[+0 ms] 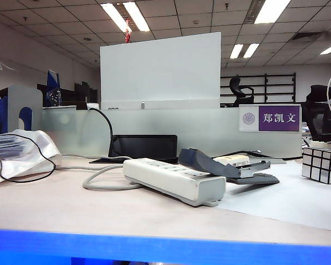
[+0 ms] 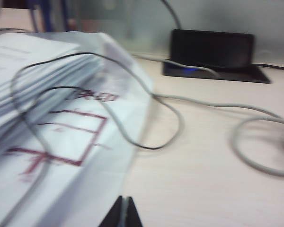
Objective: Press the button on the power strip.
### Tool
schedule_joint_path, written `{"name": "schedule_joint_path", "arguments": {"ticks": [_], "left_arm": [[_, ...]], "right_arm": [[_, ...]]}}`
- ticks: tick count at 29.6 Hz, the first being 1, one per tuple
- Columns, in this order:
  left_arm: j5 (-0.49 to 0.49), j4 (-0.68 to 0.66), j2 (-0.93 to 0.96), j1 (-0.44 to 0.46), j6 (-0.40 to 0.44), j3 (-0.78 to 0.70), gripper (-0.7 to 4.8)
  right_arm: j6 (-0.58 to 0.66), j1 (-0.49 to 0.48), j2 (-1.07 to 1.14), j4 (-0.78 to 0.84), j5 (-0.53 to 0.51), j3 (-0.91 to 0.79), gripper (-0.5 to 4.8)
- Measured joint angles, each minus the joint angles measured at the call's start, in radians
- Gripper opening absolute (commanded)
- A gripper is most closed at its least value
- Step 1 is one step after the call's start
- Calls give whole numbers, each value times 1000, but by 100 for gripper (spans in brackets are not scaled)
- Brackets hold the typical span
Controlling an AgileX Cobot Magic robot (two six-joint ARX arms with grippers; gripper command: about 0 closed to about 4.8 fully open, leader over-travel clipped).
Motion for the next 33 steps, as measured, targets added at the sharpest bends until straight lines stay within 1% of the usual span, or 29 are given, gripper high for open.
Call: {"name": "schedule_joint_path", "arguments": {"ticks": [3, 7, 11, 15, 18, 24, 33], "left_arm": [[-2, 0, 0, 56, 0, 0, -5], [-2, 0, 0, 80, 0, 0, -5], [-2, 0, 0, 79, 0, 0, -5], [-2, 1, 0, 79, 39, 0, -5], [0, 13, 0, 79, 51, 0, -5], [60, 100, 0, 78, 52, 0, -5], [63, 105, 0, 78, 30, 0, -5]], "right_arm": [[0, 0, 0, 0, 0, 0, 4], [0, 0, 0, 0, 0, 0, 4], [0, 0, 0, 0, 0, 0, 3], [0, 0, 0, 0, 0, 0, 3], [0, 0, 0, 0, 0, 0, 3], [0, 0, 0, 0, 0, 0, 3], [0, 0, 0, 0, 0, 0, 4]]}}
